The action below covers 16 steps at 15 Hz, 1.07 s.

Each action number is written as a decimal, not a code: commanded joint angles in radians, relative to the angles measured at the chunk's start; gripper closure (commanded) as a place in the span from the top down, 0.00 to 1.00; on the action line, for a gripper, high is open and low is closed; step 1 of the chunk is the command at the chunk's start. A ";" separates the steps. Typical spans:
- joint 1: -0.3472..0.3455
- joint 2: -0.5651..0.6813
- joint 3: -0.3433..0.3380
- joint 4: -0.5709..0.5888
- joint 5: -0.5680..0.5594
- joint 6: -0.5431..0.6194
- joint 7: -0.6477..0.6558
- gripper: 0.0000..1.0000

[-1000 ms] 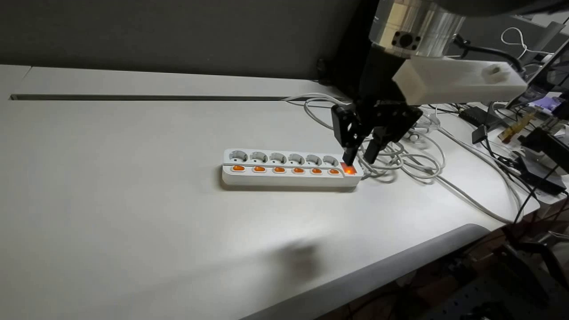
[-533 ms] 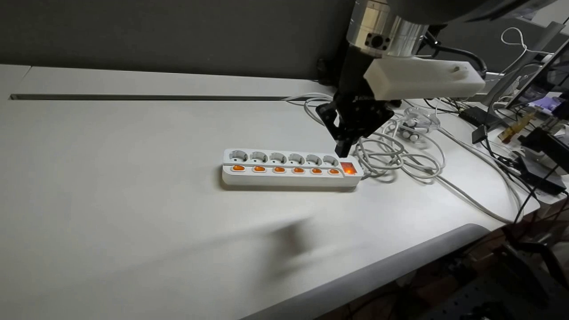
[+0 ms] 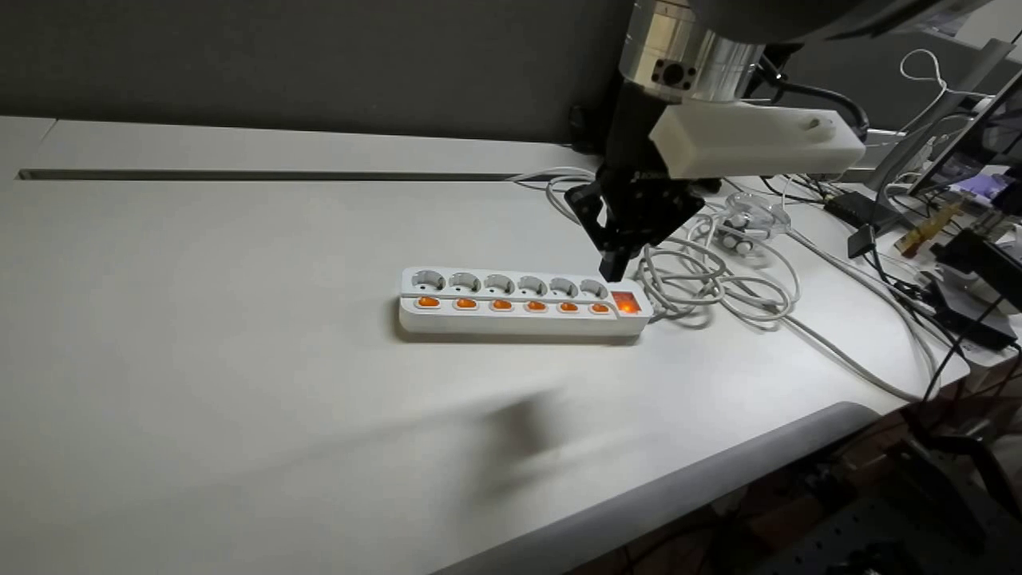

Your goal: Press the third switch from the right on the extension cable

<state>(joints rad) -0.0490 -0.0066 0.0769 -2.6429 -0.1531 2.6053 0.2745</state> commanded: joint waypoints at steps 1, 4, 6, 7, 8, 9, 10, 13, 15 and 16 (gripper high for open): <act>0.026 0.032 -0.025 0.004 0.018 0.057 0.014 0.00; 0.036 0.078 -0.033 0.010 0.007 0.131 0.038 0.00; 0.048 0.113 -0.043 0.014 -0.002 0.169 0.046 0.00; 0.055 0.131 -0.049 0.016 0.000 0.187 0.044 0.00; 0.063 0.147 -0.057 0.018 -0.003 0.204 0.045 0.00; 0.072 0.163 -0.066 0.020 -0.004 0.225 0.046 0.00; 0.083 0.177 -0.076 0.023 -0.007 0.243 0.047 0.00; 0.115 0.215 -0.104 0.039 0.003 0.289 0.043 0.00; 0.136 0.236 -0.119 0.055 0.013 0.305 0.040 0.00; 0.147 0.247 -0.129 0.065 0.014 0.308 0.044 0.00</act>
<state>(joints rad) 0.0572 0.2048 -0.0180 -2.6185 -0.1385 2.9013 0.2790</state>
